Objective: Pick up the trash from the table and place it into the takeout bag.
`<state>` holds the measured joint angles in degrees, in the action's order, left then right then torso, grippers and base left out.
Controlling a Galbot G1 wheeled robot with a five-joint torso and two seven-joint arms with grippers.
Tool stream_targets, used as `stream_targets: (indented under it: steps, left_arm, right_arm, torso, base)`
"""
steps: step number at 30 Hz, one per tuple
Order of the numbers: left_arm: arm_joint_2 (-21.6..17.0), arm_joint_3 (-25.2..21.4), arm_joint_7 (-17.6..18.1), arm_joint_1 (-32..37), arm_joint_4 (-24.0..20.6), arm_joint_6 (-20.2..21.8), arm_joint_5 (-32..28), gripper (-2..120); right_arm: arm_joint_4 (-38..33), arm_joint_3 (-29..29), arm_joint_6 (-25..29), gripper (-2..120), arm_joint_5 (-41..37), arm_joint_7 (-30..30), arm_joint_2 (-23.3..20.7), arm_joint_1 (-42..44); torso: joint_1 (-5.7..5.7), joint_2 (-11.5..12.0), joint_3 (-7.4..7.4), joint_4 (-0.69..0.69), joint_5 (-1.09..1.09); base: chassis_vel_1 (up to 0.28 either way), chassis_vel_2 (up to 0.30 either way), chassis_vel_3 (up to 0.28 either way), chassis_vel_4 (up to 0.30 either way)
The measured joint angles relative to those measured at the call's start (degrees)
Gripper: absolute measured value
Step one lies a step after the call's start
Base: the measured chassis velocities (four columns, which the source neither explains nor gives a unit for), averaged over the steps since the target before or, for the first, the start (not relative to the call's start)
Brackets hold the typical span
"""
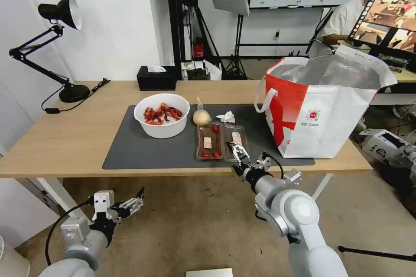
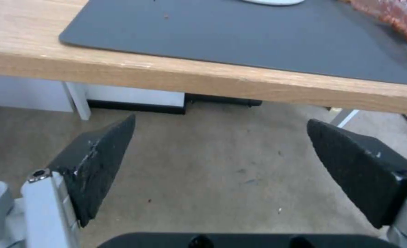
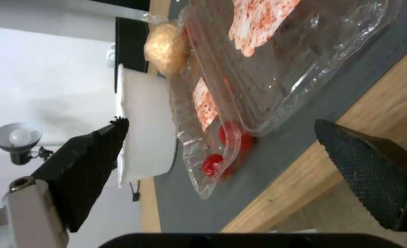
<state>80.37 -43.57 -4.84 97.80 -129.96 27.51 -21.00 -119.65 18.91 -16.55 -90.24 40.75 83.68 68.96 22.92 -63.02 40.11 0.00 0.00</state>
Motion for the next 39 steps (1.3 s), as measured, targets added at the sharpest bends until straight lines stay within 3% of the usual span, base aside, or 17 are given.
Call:
stream_targets:
  steps: [39]
  left_arm:
    - [-0.2, -0.7, -0.2, 0.6, 0.2, -0.3, 0.9, 100]
  right_arm:
    - [2.0, -1.0, 1.3, 100, 1.2, 1.7, 1.4, -2.5]
  torso:
    - [0.0, 0.0, 0.0, 0.0, 0.0]
  base:
    - [0.0, 0.0, 0.0, 0.0]
